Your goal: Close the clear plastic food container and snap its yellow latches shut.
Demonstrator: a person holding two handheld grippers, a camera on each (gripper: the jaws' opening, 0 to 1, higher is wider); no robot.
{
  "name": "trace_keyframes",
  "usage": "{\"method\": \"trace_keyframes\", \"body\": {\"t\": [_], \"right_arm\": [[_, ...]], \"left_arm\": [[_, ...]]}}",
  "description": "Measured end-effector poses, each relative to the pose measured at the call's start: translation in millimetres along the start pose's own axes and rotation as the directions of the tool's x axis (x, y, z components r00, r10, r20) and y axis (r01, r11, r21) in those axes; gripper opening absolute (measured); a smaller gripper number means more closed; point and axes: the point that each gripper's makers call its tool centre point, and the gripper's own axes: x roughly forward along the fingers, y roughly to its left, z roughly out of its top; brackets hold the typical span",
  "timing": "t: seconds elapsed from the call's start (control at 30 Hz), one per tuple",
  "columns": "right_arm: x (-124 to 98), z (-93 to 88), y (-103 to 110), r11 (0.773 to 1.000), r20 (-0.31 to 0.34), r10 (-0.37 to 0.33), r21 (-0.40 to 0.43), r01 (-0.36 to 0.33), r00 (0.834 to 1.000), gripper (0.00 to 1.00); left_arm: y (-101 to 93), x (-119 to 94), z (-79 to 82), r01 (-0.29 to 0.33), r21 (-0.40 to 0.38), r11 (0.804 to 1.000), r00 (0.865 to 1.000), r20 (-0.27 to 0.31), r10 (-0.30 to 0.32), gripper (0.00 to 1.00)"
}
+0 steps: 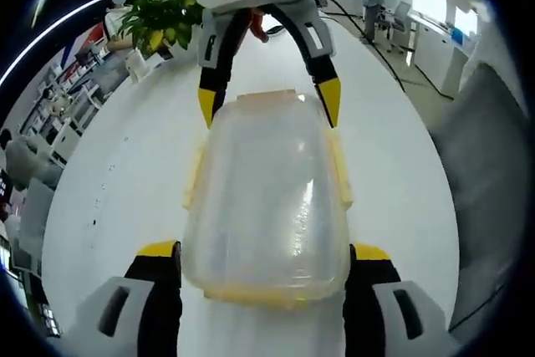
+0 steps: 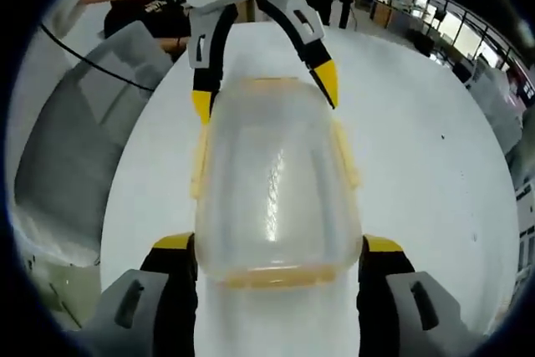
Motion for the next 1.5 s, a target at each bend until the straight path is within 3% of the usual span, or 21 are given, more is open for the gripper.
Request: {"method": "trace_keyframes", "body": {"t": [0.33, 0.87, 1.5], "right_arm": [[15, 23.9, 11, 1.000, 0.005, -0.006, 0.012, 0.006, 1.000, 0.76], [27, 43.8, 16, 0.999, 0.019, -0.022, 0.034, 0.021, 1.000, 0.76], [31, 50.8, -31, 0.999, 0.002, -0.033, 0.039, 0.033, 0.999, 0.76]], "left_arm": [[-7.2, -19, -24.8, 0.007, 0.010, 1.000, 1.000, 0.005, -0.008, 0.77], [-6.1, -30, -44.6, 0.022, 0.027, 0.999, 1.000, 0.020, -0.022, 0.77], [42.3, -22, -50.3, 0.027, 0.026, 0.999, 0.999, 0.043, -0.028, 0.77]]}}
